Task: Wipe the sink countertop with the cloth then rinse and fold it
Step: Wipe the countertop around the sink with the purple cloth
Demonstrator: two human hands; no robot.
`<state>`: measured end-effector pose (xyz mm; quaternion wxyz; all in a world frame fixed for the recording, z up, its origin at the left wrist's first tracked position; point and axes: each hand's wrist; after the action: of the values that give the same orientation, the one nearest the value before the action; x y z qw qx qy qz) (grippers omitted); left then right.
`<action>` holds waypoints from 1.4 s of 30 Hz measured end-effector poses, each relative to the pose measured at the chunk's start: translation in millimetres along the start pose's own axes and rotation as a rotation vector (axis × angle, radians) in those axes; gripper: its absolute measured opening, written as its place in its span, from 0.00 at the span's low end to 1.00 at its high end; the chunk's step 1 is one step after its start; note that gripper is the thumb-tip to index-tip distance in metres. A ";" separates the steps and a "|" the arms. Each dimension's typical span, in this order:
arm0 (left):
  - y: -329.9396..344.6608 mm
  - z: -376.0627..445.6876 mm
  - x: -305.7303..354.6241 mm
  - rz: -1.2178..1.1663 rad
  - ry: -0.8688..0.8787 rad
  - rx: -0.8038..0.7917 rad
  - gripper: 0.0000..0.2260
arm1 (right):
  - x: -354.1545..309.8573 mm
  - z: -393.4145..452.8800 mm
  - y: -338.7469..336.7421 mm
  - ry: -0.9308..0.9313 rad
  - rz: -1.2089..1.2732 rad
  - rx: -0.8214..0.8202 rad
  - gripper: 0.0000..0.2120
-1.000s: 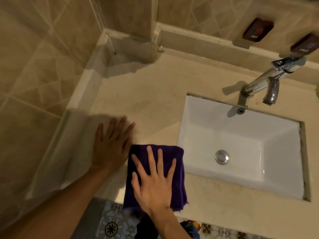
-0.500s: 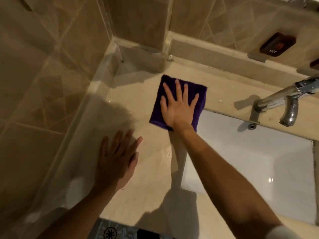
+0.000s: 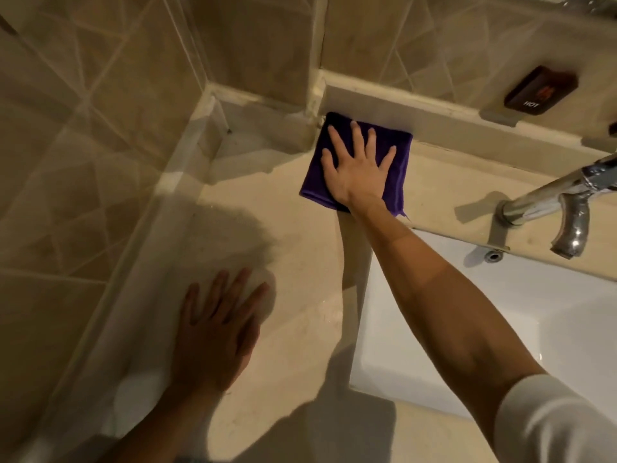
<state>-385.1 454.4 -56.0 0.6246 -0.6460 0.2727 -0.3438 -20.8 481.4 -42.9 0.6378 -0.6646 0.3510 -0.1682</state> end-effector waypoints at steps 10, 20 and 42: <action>-4.0 0.0 4.2 0.023 -0.026 -0.037 0.24 | 80.7 -26.7 -13.8 -0.038 -0.041 0.022 0.27; -6.5 2.7 6.7 0.067 -0.026 -0.079 0.25 | 192.8 -68.9 -39.3 0.115 -0.071 0.023 0.26; 16.6 212.1 102.1 0.003 -0.017 -0.055 0.28 | 193.3 -60.9 -29.0 0.092 -0.050 0.058 0.26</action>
<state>-154.6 504.8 -58.4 0.6095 -0.6654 0.2776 -0.3296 80.3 303.6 -50.3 0.6356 -0.6459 0.3582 -0.2248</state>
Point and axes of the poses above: each hand's wrist, its own z-axis towards the middle knuckle, its own y-axis out of the palm, x = y × z, and after that the axes turned 4 degrees about -y, right-handed
